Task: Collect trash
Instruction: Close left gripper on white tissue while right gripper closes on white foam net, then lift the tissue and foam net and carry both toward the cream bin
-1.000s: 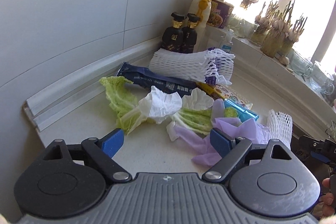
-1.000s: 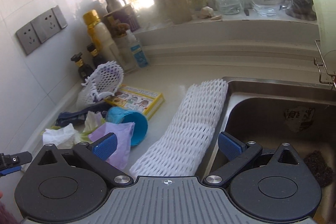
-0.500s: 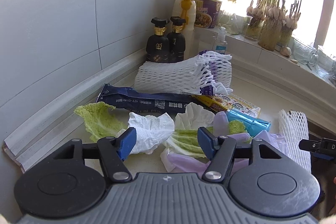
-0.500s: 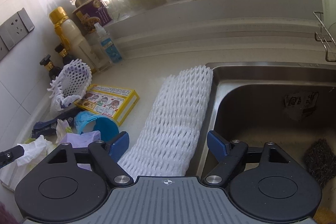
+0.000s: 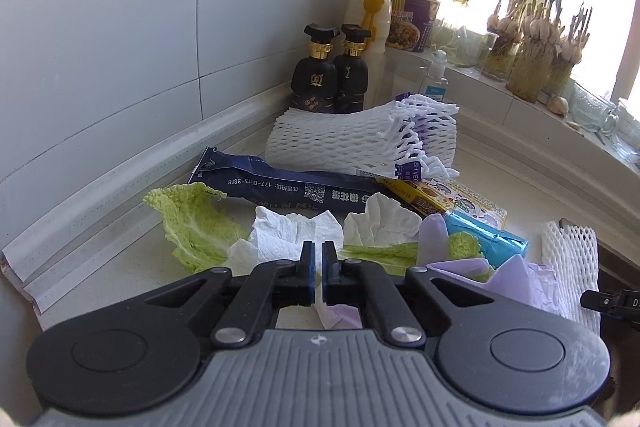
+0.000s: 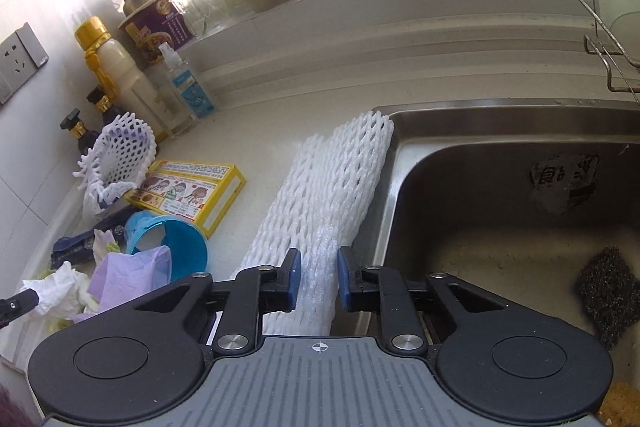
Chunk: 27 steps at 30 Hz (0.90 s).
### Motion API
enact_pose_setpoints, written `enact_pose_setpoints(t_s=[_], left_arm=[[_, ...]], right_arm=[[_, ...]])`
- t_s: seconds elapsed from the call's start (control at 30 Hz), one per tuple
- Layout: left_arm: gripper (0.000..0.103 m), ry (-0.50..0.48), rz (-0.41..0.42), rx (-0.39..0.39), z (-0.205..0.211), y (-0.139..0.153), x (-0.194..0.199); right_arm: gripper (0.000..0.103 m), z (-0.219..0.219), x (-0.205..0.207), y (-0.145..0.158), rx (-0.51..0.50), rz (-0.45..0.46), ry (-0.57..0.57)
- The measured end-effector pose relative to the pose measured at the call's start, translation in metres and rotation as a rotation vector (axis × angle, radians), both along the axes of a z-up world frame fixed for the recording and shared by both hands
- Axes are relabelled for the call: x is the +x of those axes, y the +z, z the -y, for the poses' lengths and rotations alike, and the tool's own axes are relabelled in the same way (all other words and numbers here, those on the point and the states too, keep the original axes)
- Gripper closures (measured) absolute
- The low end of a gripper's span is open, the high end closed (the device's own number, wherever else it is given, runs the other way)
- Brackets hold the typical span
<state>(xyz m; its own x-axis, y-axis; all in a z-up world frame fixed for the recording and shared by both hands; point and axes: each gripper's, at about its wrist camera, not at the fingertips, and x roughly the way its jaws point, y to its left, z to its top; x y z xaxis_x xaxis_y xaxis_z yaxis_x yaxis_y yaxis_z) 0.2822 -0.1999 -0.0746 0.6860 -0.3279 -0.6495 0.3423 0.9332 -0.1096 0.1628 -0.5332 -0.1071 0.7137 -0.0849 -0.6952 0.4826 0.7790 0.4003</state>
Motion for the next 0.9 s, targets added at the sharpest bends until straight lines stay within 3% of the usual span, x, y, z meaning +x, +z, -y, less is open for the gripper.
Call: enact_pose_setpoints(t_s=[0.73,0.9], left_arm=[[0.103,0.025,0.033,-0.108,-0.021,0.029,-0.024],[0.100,0.019,0.024,-0.072,-0.024,0.028,-0.022]], right_arm=[[0.093,-0.003,-0.034,0.048,-0.008,0.146,-0.004],[0.093,-0.005,-0.041,0.059,-0.003,0.178,0.008]])
